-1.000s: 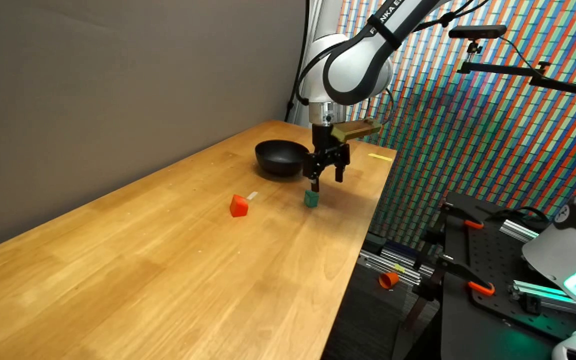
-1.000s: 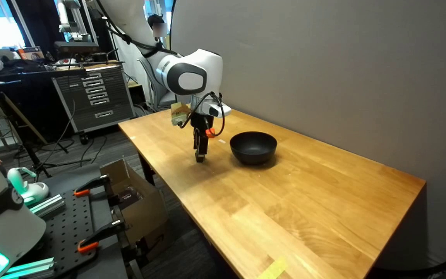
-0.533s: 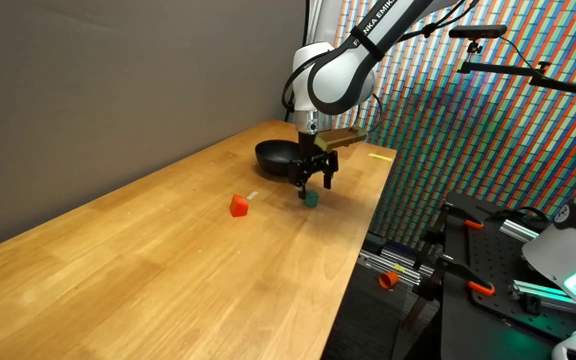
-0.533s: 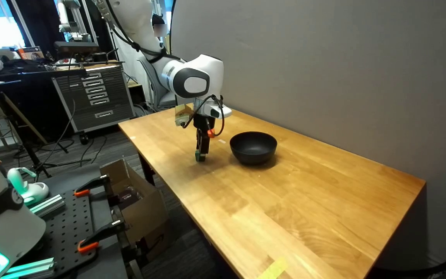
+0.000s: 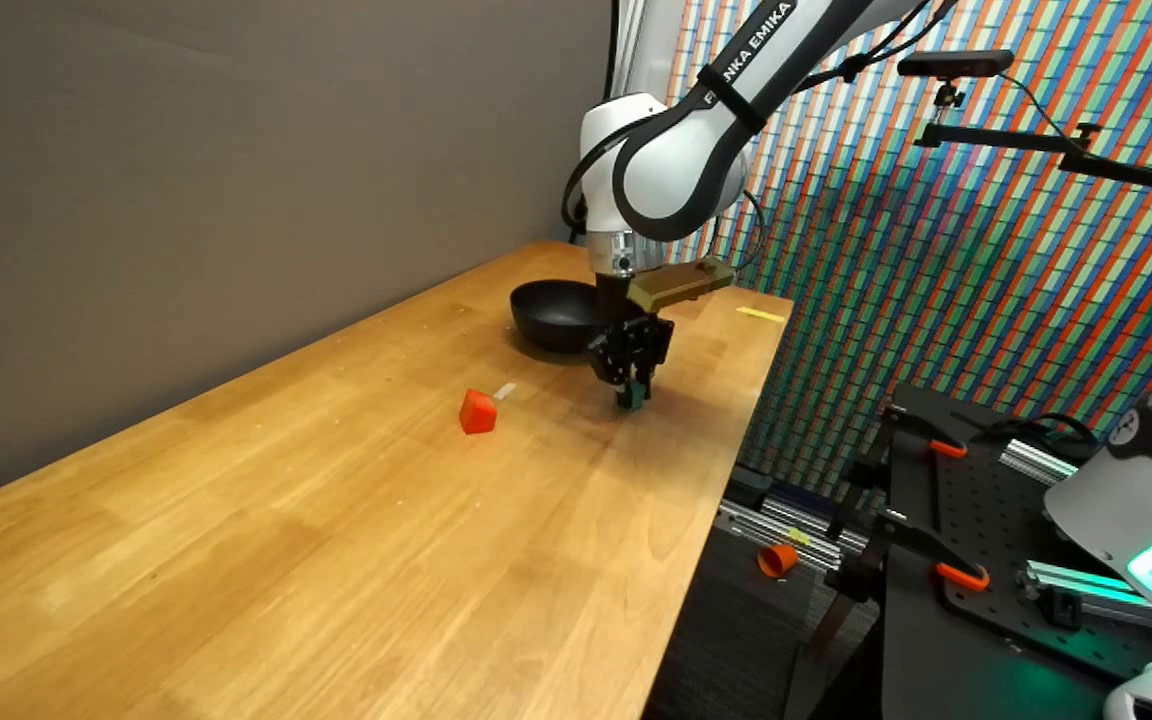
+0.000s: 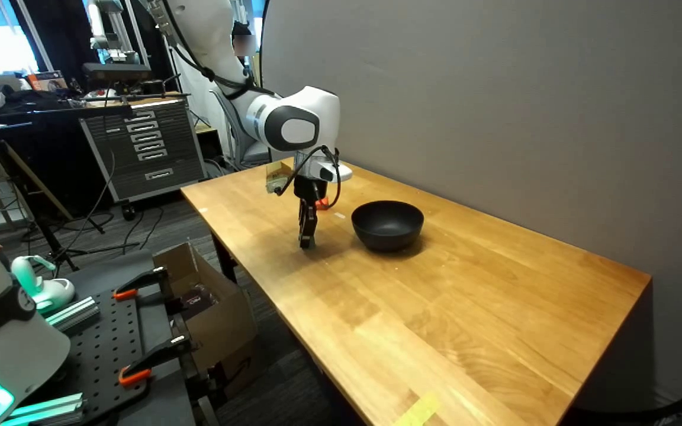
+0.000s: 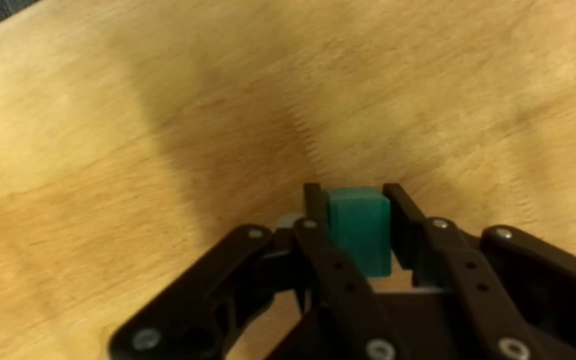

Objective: Put the blocks in the bowl

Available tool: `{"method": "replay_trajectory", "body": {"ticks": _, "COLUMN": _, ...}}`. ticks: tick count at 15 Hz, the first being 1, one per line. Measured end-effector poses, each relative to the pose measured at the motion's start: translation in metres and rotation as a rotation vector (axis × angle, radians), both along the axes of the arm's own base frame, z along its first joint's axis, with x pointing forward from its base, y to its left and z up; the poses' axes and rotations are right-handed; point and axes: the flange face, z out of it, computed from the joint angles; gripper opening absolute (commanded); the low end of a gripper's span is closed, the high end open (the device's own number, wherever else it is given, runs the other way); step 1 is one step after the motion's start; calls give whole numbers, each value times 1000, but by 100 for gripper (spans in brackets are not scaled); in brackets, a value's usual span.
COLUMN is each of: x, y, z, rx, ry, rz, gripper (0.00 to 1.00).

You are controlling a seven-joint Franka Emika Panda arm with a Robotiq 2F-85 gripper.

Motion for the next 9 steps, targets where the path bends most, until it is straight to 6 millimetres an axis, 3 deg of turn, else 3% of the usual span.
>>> {"method": "replay_trajectory", "body": {"ticks": 4, "x": 7, "y": -19, "z": 19, "rx": -77, "ry": -28, "rz": 19, "gripper": 7}}
{"method": "replay_trajectory", "body": {"ticks": 9, "x": 24, "y": -37, "z": 80, "rx": -212, "ry": -140, "rz": 62, "gripper": 7}}
